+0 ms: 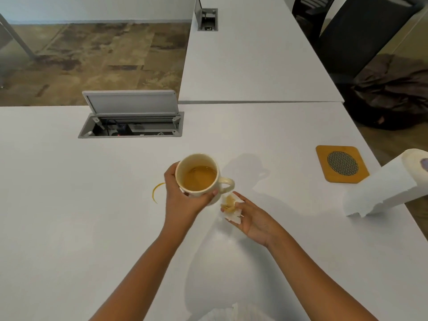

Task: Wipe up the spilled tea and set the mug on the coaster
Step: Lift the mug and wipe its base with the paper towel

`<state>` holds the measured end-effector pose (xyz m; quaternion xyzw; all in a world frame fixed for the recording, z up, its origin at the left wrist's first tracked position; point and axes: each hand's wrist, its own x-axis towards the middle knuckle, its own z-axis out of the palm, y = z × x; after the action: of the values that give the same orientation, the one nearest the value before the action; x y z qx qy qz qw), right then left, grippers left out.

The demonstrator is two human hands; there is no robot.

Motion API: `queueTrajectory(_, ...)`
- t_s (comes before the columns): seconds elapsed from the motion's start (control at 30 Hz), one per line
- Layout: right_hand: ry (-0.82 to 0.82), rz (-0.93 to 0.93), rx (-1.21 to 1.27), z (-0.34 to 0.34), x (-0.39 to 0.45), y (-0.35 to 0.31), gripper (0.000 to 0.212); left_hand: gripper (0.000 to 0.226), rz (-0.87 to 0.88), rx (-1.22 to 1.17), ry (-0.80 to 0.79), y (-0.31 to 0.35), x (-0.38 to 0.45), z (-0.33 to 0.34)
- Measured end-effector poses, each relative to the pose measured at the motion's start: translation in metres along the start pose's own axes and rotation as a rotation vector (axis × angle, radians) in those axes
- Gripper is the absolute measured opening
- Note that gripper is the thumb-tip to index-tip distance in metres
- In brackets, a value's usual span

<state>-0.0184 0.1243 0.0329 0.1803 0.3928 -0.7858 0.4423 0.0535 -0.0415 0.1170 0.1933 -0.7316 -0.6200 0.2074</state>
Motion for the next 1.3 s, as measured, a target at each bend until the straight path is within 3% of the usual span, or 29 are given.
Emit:
queueTrajectory(0.27, -0.286, 0.149, 0.103, 0.017, -0.021, 0.011, 0.043, 0.083, 0.042, 0.040, -0.078, 0.019, -0.012, 0.023)
queueTrajectory(0.37, -0.285, 0.144, 0.258, 0.019, -0.027, 0.003, 0.043, 0.081, 0.068, 0.057, -0.082, 0.020, -0.012, 0.025)
queueTrajectory(0.5, -0.237, 0.117, 0.211, 0.018, -0.032, -0.002, 0.051, 0.081, 0.063, 0.060, -0.067, 0.019, -0.014, 0.022)
queueTrajectory(0.67, -0.275, 0.055, 0.171, 0.022, -0.036, 0.006, 0.037, 0.079, 0.032, 0.090, -0.068, 0.026, -0.017, 0.021)
queueTrajectory(1.13, -0.370, 0.008, 0.192, 0.044, -0.024, 0.011, 0.030, 0.085, 0.050, 0.094, -0.101, 0.044, -0.026, 0.030)
queueTrajectory(1.3, -0.370, -0.010, 0.215, 0.043, -0.020, 0.005, 0.055, 0.081, 0.048, 0.104, -0.138, 0.048, -0.029, 0.030)
